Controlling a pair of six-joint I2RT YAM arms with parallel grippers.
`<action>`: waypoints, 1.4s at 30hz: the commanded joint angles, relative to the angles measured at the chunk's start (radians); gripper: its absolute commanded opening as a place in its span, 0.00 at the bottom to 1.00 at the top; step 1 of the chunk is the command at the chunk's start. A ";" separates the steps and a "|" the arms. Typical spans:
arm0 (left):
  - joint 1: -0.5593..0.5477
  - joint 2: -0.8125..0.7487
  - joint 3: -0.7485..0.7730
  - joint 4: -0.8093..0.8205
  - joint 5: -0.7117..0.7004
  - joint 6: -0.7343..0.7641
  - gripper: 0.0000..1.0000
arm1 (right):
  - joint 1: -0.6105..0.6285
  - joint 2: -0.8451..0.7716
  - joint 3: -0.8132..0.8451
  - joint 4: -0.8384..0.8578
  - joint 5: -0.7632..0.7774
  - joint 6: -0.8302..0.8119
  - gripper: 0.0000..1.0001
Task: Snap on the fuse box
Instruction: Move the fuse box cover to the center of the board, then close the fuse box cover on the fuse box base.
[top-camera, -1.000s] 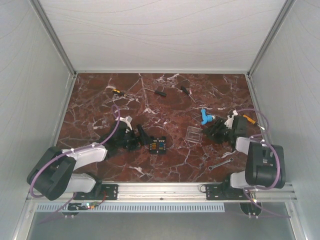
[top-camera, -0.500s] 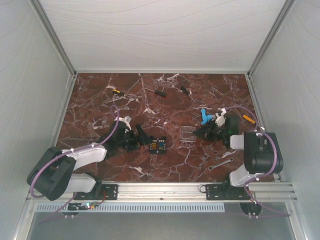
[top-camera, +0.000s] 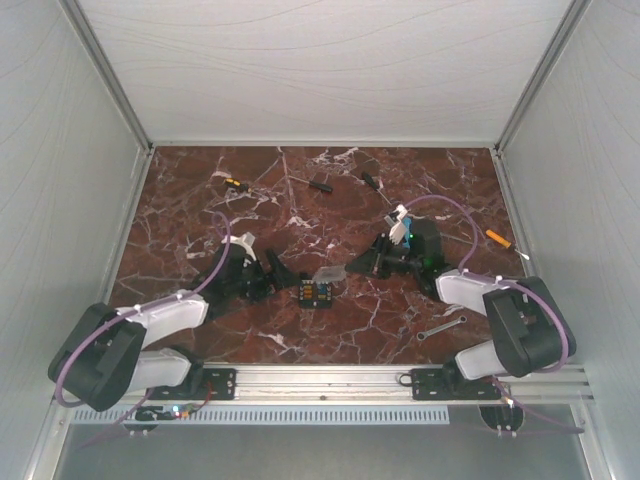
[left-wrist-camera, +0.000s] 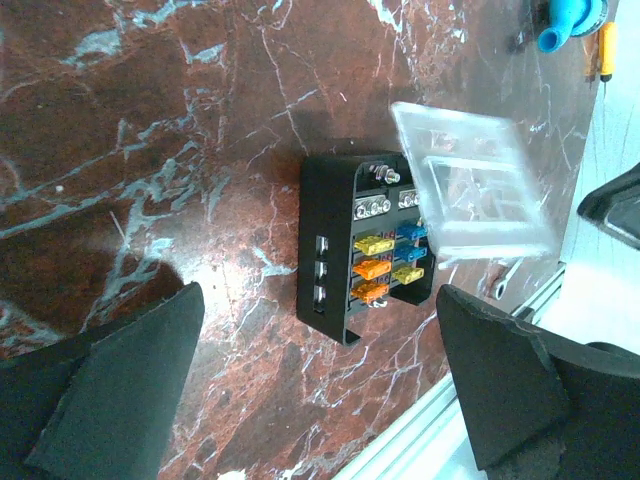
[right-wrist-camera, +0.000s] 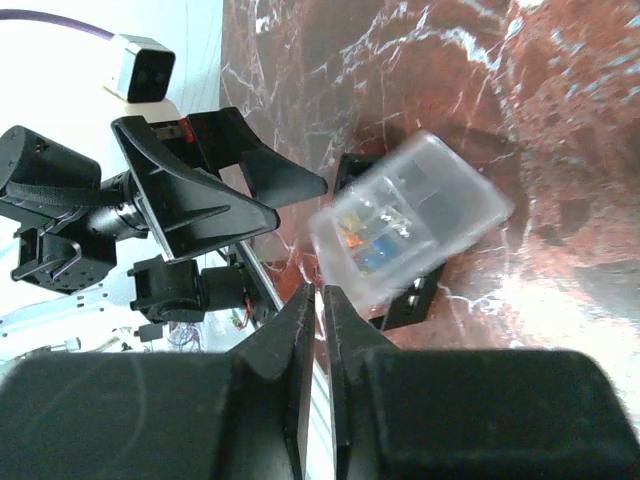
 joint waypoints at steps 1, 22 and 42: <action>0.011 -0.056 -0.006 0.004 -0.026 -0.017 0.99 | 0.088 -0.018 0.015 0.036 0.134 0.086 0.00; 0.011 -0.019 0.028 0.011 0.003 0.018 0.98 | 0.078 0.182 0.019 0.138 0.196 0.080 0.42; 0.011 0.010 0.026 0.026 0.024 0.015 0.96 | 0.099 0.505 0.123 0.480 0.018 0.248 0.25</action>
